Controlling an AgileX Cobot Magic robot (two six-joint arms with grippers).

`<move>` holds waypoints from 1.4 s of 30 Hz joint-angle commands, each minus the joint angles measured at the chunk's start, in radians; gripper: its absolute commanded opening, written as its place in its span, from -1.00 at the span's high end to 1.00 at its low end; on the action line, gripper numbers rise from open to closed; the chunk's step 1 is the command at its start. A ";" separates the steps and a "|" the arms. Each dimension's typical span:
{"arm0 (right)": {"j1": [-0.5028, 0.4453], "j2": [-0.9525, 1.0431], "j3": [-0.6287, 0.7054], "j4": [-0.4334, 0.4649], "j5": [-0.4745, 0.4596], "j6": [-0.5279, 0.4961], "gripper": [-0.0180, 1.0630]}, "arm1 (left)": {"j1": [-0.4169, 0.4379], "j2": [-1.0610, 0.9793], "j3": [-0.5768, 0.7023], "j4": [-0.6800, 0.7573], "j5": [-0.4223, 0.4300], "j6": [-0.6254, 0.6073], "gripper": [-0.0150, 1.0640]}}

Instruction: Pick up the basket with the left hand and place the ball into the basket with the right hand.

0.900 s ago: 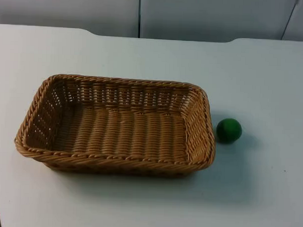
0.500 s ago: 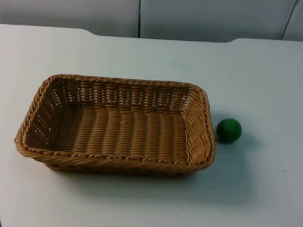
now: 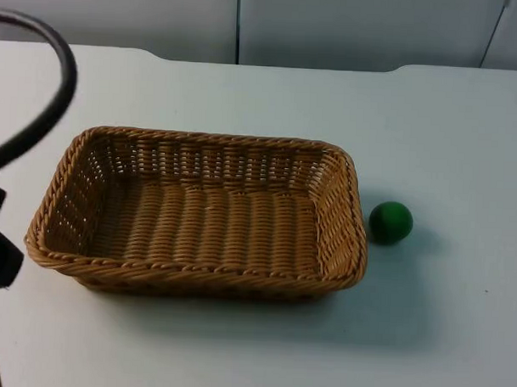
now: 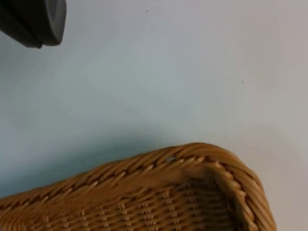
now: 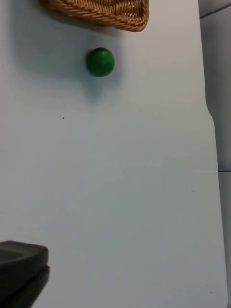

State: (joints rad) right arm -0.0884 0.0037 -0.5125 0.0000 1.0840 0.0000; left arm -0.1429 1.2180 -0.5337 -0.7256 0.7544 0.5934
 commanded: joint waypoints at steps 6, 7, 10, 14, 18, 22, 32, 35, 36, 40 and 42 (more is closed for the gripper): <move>0.004 -0.004 0.005 0.000 -0.004 -0.007 0.97 | -0.003 0.167 -0.080 -0.058 -0.144 0.054 0.98; 0.004 -0.004 0.005 0.000 -0.004 -0.007 0.97 | -0.003 0.182 -0.099 -0.058 -0.171 0.054 0.98; 0.004 -0.004 0.005 0.000 -0.004 -0.007 0.97 | -0.004 0.221 -0.163 -0.056 -0.211 0.054 0.98; 0.004 -0.004 0.005 0.000 -0.004 -0.007 0.97 | -0.026 0.246 -0.219 -0.027 -0.251 0.062 0.98; 0.004 -0.004 0.005 0.000 -0.004 -0.007 0.97 | -0.098 0.266 -0.225 0.033 -0.370 0.028 0.98; 0.004 -0.004 0.005 0.000 -0.004 -0.007 0.97 | -0.172 0.308 -0.225 0.106 -0.493 -0.064 0.98; 0.004 -0.004 0.005 0.000 -0.004 -0.007 0.97 | -0.191 0.510 -0.294 0.483 -0.483 -0.391 0.98; 0.004 -0.004 0.005 0.000 -0.004 -0.007 0.97 | -0.191 0.517 -0.344 0.613 -0.447 -0.506 0.98; 0.004 -0.004 0.005 0.000 -0.004 -0.007 0.97 | -0.191 0.517 -0.344 0.613 -0.447 -0.506 0.98; 0.004 -0.004 0.005 0.000 -0.004 -0.007 0.97 | -0.191 0.517 -0.422 0.923 -0.312 -0.781 0.98; 0.004 -0.004 0.005 0.000 -0.004 -0.007 0.97 | -0.191 0.517 -0.437 0.991 -0.275 -0.848 0.98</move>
State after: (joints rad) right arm -0.0884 0.0037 -0.5125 0.0000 1.0840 0.0000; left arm -0.3246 1.7354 -0.9585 0.2018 0.4443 -0.1786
